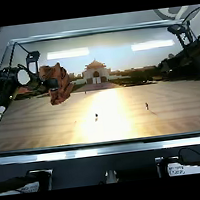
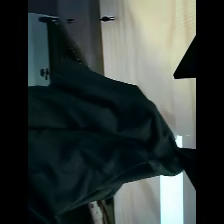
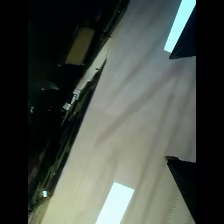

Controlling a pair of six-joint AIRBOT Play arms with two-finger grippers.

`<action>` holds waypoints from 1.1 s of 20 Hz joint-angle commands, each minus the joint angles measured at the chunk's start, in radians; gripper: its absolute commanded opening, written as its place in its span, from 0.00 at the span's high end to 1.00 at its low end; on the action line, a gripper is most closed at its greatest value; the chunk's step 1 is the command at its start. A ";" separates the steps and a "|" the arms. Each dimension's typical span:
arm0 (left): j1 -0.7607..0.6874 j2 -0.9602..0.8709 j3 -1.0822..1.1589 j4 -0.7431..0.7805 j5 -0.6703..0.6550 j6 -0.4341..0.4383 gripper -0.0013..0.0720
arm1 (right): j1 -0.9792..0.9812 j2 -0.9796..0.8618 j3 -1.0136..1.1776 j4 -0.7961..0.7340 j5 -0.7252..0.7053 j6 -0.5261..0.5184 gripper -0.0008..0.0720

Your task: Fold the shirts.

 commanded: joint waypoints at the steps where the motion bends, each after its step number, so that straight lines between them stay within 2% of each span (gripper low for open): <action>1: 0.058 -0.106 0.040 0.047 0.225 -0.040 0.30 | 0.001 -0.002 0.000 0.009 -0.188 0.007 0.07; 2: 0.115 -0.182 0.106 0.002 0.167 -0.082 0.23 | 0.001 -0.005 0.000 0.011 -0.197 0.007 0.07; 4: 0.221 -0.328 0.230 -0.173 0.043 -0.089 0.15 | 0.001 -0.016 0.000 0.012 -0.185 0.006 0.07; 7: 0.291 -0.467 0.309 -0.365 0.013 -0.086 0.15 | 0.001 -0.045 0.000 0.048 -0.165 -0.027 0.07; 12: 0.290 -0.536 0.309 -0.366 0.015 -0.086 0.18 | 0.001 -0.062 0.000 0.063 -0.152 -0.035 0.07; 13: 0.290 -0.535 0.309 -0.367 0.014 -0.085 0.37 | 0.001 -0.062 0.000 0.063 -0.151 -0.035 0.07; 14: 0.289 -0.531 0.309 -0.371 0.008 -0.076 0.66 | 0.001 -0.062 0.000 0.070 -0.147 -0.035 0.07; 15: 0.284 -0.522 0.309 -0.388 -0.002 -0.039 0.87 | 0.001 -0.061 0.000 0.080 -0.140 -0.035 0.07; 16: 0.278 -0.505 0.310 -0.418 -0.003 0.010 0.95 | 0.001 -0.059 0.001 0.082 -0.134 -0.035 0.07; 17: 0.269 -0.476 0.310 -0.476 0.016 0.070 0.95 | 0.001 -0.046 0.003 0.083 -0.119 -0.034 0.09; 18: 0.254 -0.423 0.310 -0.576 0.045 0.191 0.95 | 0.001 -0.022 0.012 0.083 -0.096 -0.035 0.15; 20: 0.198 -0.270 0.310 -0.707 0.093 0.439 0.95 | 0.001 0.064 0.015 0.041 -0.124 -0.054 0.15; 21: 0.153 -0.179 0.310 -0.713 0.109 0.513 0.95 | 0.000 0.120 0.015 0.013 -0.152 -0.050 0.15; 22: 0.105 -0.102 0.309 -0.711 0.116 0.536 0.95 | 0.001 0.180 0.015 0.010 -0.161 -0.032 0.16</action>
